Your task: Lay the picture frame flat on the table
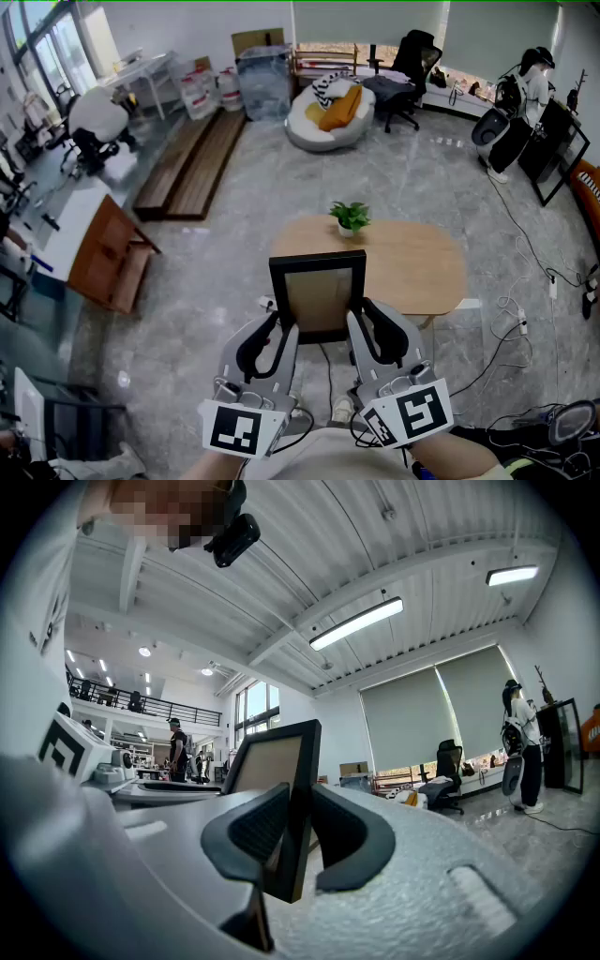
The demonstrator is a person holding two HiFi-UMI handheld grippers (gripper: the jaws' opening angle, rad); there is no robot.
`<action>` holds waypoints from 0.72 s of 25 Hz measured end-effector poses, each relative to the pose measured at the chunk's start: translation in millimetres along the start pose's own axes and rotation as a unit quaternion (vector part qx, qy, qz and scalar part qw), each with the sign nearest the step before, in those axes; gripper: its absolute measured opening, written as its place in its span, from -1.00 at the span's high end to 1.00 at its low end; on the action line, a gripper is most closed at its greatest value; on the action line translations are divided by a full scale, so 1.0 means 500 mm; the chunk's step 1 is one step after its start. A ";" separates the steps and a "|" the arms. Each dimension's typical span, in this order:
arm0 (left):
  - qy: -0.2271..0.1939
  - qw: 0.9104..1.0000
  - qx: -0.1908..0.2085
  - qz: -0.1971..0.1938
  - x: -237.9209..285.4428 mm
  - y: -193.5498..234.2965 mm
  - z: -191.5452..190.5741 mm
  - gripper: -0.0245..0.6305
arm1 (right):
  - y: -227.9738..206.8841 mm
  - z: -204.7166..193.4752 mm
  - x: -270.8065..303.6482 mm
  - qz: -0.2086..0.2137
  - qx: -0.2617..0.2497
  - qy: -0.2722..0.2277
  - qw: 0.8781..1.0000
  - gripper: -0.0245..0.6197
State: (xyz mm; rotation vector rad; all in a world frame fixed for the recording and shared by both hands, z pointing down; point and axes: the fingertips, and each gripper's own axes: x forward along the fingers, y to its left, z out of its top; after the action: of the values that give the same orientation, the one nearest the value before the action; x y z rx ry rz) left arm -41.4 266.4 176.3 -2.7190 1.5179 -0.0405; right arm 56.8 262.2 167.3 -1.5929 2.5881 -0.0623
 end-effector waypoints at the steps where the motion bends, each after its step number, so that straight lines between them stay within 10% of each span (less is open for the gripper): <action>1: 0.004 1.000 -0.001 0.003 0.004 -0.004 -0.001 0.59 | -0.006 -0.001 -0.002 0.002 -0.001 0.000 1.000 0.69; 18: 0.007 1.000 0.000 0.028 0.038 -0.105 -0.015 0.59 | -0.091 -0.008 -0.060 0.033 0.004 0.005 0.999 0.69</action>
State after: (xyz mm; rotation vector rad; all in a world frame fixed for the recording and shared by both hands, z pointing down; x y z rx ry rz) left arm 13.0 277.6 185.9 -2.6802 1.5971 -0.0594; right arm 110.2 268.6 177.2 -1.5060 2.6428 -0.0738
